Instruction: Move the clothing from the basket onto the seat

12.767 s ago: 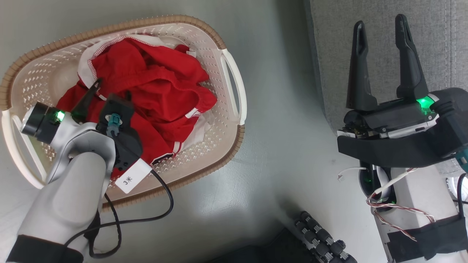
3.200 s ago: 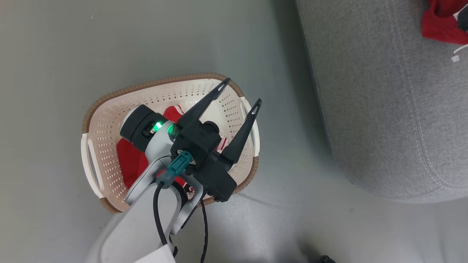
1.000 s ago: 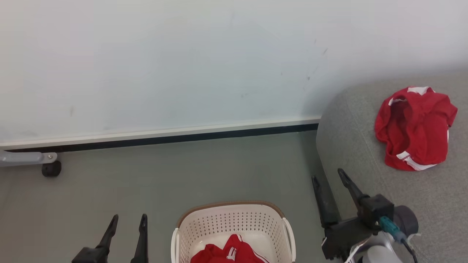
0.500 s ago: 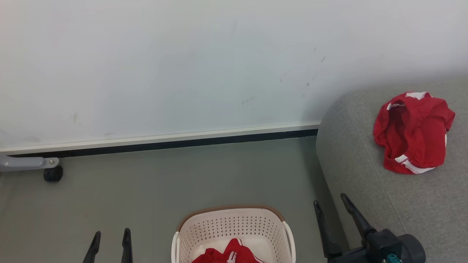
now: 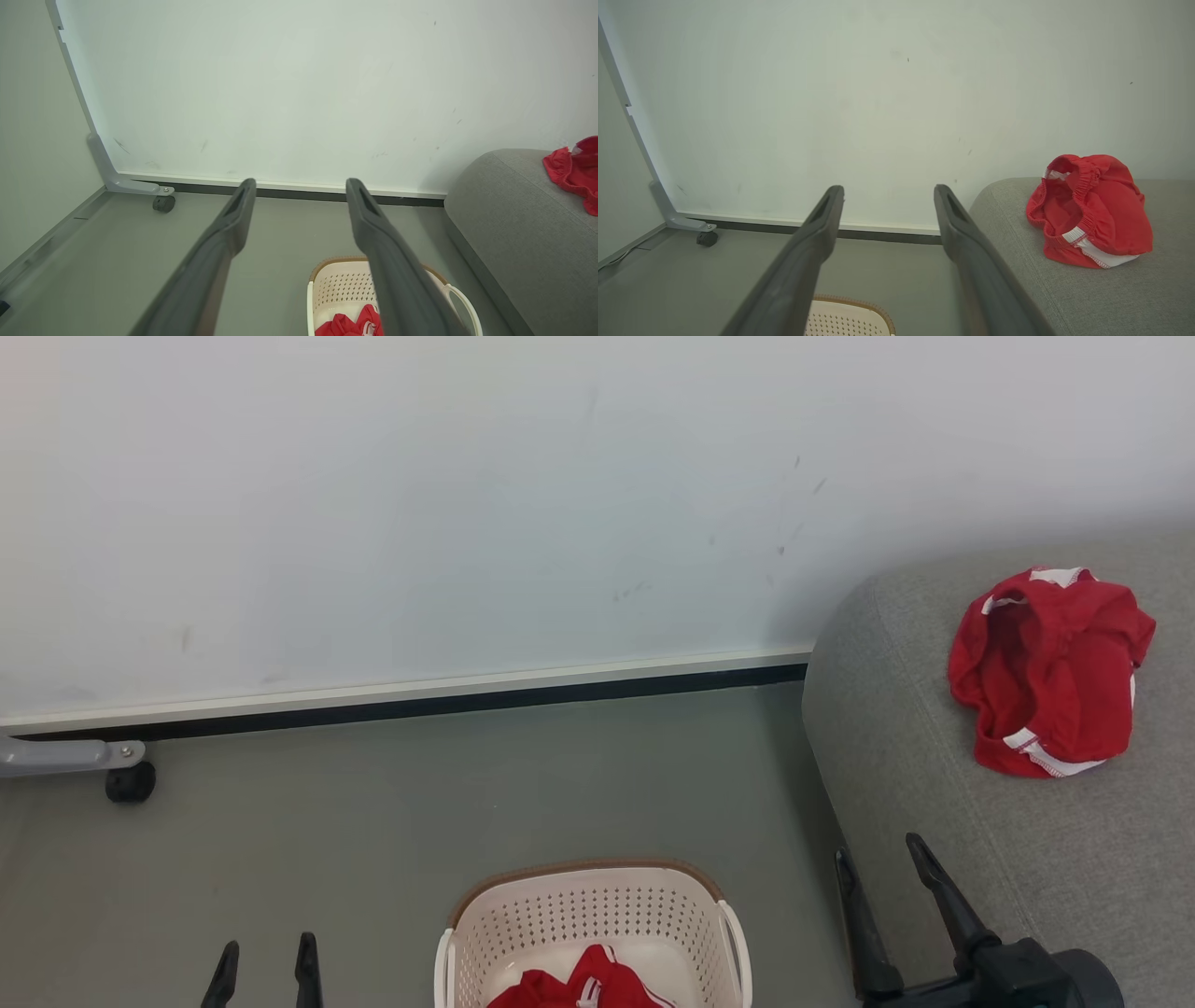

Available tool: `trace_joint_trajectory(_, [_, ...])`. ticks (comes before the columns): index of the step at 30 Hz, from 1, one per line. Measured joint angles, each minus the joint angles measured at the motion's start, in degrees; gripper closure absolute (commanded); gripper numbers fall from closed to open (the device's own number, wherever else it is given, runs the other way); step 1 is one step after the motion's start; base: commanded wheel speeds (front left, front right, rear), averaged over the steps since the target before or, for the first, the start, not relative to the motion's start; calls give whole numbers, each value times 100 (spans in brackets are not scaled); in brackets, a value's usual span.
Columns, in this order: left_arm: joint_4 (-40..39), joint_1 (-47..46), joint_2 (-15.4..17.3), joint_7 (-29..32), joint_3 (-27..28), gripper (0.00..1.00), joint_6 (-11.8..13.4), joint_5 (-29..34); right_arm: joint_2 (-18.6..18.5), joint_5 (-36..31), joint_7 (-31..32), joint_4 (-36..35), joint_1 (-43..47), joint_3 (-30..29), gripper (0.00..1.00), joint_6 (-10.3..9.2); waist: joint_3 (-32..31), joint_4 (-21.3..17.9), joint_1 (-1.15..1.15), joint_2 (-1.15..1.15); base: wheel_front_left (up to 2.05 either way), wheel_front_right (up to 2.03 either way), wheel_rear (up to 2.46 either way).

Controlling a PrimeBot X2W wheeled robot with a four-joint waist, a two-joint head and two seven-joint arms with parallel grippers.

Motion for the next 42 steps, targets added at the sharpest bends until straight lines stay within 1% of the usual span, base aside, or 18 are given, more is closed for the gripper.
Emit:
trace_joint_trajectory(22, [-225,40,-53,-25,54,0,7,154,1,-43,105,-311,91,-100,0,-8,90,1,0,0,0,0,0])
trace_joint_trajectory(28, [-257,103,-43,-16,34,0,7,179,-2,-46,157,-414,120,-125,0,-10,202,-19,0,0,0,0,0])
trace_joint_trajectory(34, [-276,-10,-26,122,-190,0,-12,247,-48,-89,180,-645,124,-216,0,-34,454,-55,0,0,0,0,0])
trace_joint_trajectory(42, [-79,-734,-26,454,-661,0,-216,527,-155,-147,205,-969,-65,-463,0,-51,997,-143,1,0,0,0,0])
